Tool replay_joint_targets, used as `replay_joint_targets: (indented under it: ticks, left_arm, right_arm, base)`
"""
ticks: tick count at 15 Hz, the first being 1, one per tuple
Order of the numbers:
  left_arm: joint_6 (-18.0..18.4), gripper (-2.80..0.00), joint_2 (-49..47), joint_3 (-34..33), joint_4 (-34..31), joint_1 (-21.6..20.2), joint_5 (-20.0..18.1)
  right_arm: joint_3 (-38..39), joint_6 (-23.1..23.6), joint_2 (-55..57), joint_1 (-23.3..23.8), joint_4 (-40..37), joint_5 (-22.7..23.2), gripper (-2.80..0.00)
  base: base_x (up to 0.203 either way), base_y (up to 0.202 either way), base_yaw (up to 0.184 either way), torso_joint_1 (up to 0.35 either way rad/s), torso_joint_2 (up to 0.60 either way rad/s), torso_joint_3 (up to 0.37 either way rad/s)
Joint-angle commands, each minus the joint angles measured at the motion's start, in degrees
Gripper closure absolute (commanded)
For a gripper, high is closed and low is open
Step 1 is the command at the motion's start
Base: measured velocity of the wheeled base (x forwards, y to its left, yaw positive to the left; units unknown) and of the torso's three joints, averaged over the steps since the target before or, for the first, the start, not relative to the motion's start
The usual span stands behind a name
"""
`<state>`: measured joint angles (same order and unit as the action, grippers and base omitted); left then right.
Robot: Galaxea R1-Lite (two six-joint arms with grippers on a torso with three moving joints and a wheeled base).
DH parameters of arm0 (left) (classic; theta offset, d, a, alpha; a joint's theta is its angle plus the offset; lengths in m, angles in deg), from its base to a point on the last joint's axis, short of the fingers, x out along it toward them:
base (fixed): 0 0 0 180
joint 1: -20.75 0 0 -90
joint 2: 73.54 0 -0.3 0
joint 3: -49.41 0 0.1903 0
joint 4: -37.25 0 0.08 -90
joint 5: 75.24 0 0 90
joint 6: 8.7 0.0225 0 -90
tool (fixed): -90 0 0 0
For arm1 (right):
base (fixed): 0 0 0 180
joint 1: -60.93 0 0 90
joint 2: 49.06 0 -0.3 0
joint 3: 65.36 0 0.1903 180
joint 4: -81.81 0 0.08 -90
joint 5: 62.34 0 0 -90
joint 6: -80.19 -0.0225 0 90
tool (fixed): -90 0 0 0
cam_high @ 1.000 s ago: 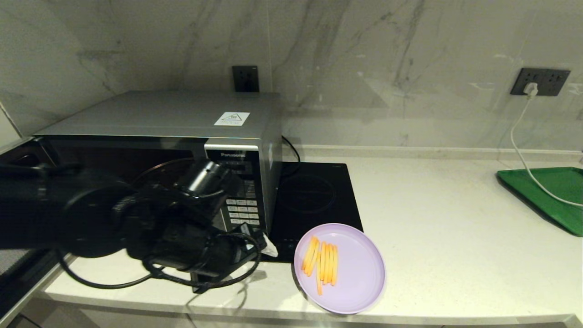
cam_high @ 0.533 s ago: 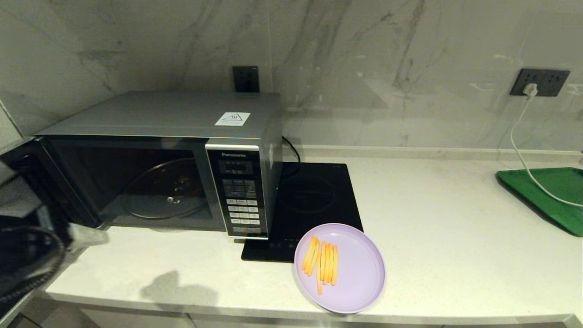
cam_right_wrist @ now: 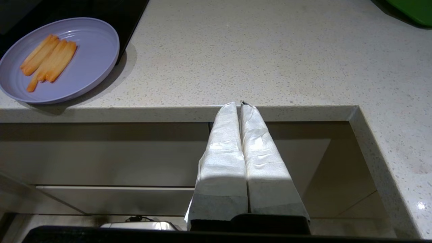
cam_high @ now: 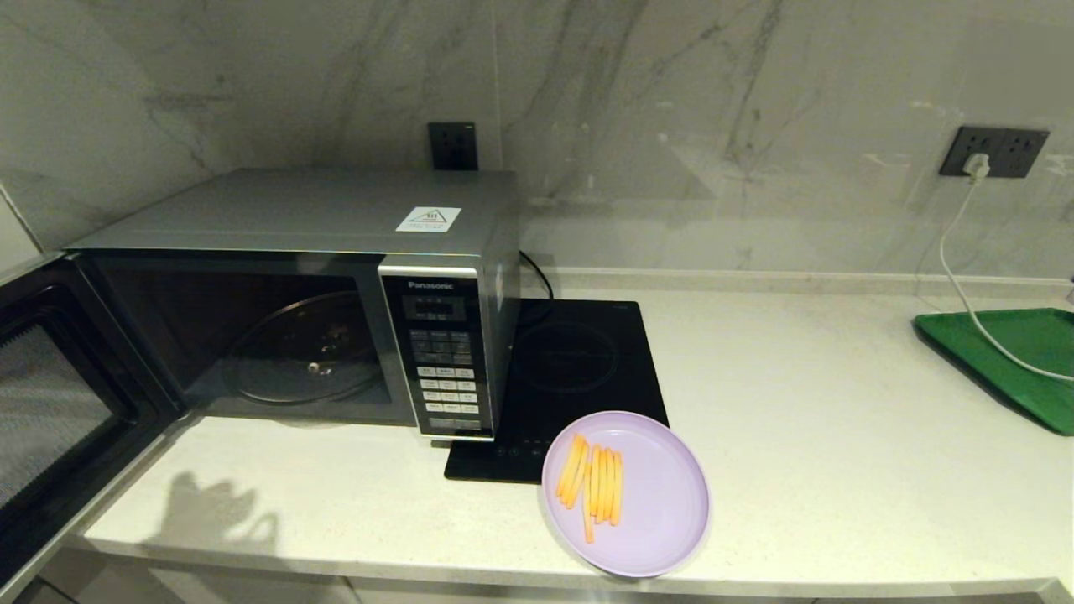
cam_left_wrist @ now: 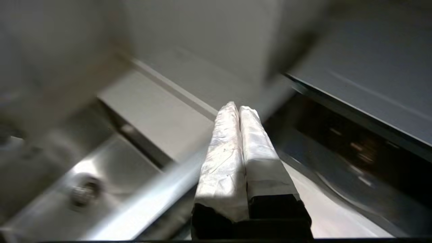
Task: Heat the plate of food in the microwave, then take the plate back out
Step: Close the microwave oven
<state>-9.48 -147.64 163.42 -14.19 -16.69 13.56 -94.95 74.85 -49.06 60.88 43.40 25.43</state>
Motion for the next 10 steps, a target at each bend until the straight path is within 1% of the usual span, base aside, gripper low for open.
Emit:
replay_joint_targets:
  ticks: [1,2,4,5,6,7,10]
  left_arm:
    - [2.9,0.0,-11.0,5.0,1.6,-4.9,1.1]
    - [3.5,0.0,-14.3,6.2,1.1,-6.1,1.6]
    - [3.7,0.0,-20.5,9.8,-3.3,-9.7,2.2]
    - [3.6,0.0,-22.7,10.8,-4.5,-11.4,2.2]
    - [2.7,0.0,-24.5,11.4,-5.5,-13.1,2.2]
    - [2.0,0.0,-25.2,11.3,-5.8,-14.1,2.2]
    - [1.8,0.0,-27.1,10.9,-7.1,-16.0,1.5]
  right_arm:
    - [0.0,0.0,0.0,0.0,-0.1,-0.1,0.0]
    - [0.0,0.0,0.0,0.0,-0.1,-0.1,0.0]
    - [0.0,0.0,0.0,-0.1,-0.1,-0.1,0.0]
    - [0.0,0.0,0.0,0.0,-0.1,-0.1,0.0]
    - [0.0,0.0,0.0,0.0,-0.1,-0.1,0.0]
    - [0.0,0.0,0.0,0.0,-0.1,0.0,0.0]
    - [0.0,0.0,0.0,0.0,-0.1,0.0,0.0]
  base:
    - [0.0,0.0,0.0,0.0,0.0,0.0]
    - [0.0,0.0,0.0,0.0,0.0,0.0]
    - [0.0,0.0,0.0,0.0,0.0,0.0]
    - [0.0,0.0,0.0,0.0,0.0,0.0]
    - [0.0,0.0,0.0,0.0,0.0,0.0]
    - [0.0,0.0,0.0,0.0,0.0,0.0]
    - [0.0,0.0,0.0,0.0,0.0,0.0]
